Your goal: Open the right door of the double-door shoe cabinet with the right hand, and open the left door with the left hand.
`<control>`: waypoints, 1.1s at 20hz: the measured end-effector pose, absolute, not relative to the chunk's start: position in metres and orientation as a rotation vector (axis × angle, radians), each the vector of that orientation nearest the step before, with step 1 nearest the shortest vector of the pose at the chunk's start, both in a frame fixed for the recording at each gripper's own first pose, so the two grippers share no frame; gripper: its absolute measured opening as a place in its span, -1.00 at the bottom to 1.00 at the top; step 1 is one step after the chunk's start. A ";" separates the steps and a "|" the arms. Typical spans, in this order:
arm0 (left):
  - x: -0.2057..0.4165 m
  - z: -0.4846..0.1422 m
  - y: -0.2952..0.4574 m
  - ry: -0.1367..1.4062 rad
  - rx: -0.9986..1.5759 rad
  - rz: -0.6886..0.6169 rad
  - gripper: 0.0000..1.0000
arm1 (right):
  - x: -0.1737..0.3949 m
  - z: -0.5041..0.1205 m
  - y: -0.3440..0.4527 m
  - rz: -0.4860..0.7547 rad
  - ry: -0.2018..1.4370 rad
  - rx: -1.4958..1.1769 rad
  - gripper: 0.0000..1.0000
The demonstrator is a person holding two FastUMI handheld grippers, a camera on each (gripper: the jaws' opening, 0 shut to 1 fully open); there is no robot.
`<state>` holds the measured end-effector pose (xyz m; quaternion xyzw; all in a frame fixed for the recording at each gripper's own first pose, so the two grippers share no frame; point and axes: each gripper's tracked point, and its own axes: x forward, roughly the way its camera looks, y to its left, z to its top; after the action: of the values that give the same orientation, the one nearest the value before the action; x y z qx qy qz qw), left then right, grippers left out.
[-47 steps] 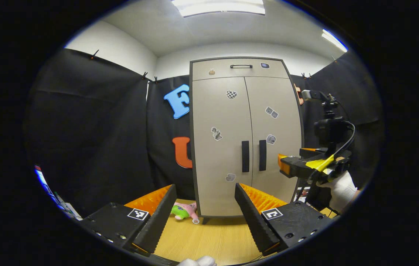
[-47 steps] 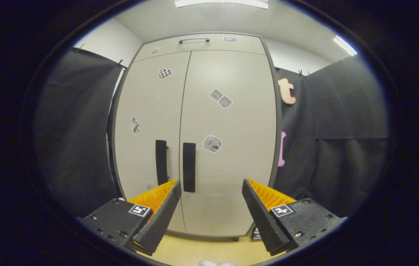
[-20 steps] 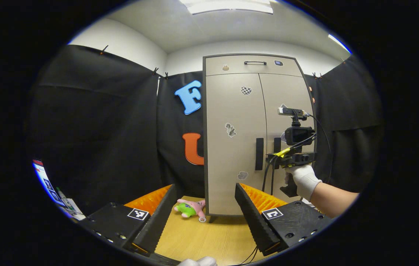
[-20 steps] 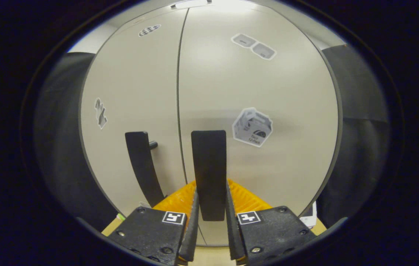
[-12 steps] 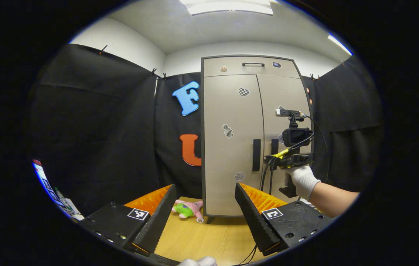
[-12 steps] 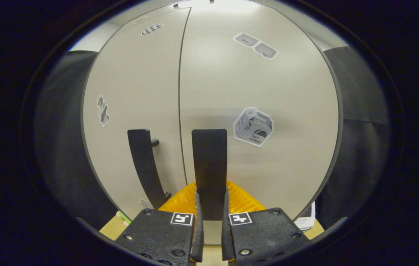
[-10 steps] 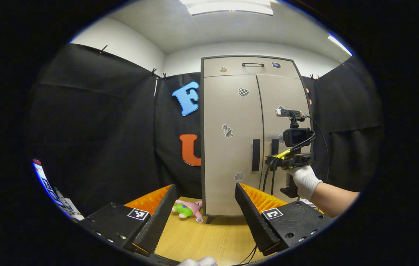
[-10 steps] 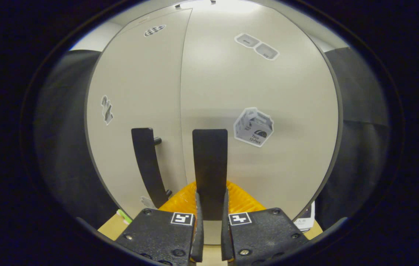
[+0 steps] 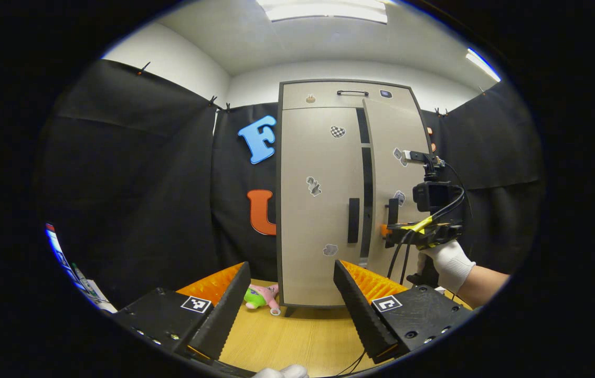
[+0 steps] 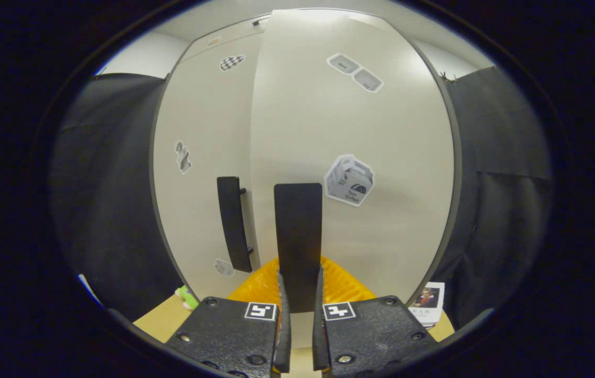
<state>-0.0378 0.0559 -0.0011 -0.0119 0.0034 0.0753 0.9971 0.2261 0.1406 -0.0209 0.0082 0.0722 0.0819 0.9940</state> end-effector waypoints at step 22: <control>-0.054 -0.011 -0.037 0.022 -0.016 0.023 0.89 | 0.112 -0.023 -0.006 0.103 0.139 0.034 -0.81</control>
<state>-0.0542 -0.0366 -0.0113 -0.0081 0.0110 0.0113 0.9998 0.1122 -0.0056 -0.0230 0.0168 0.0693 0.0514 0.9961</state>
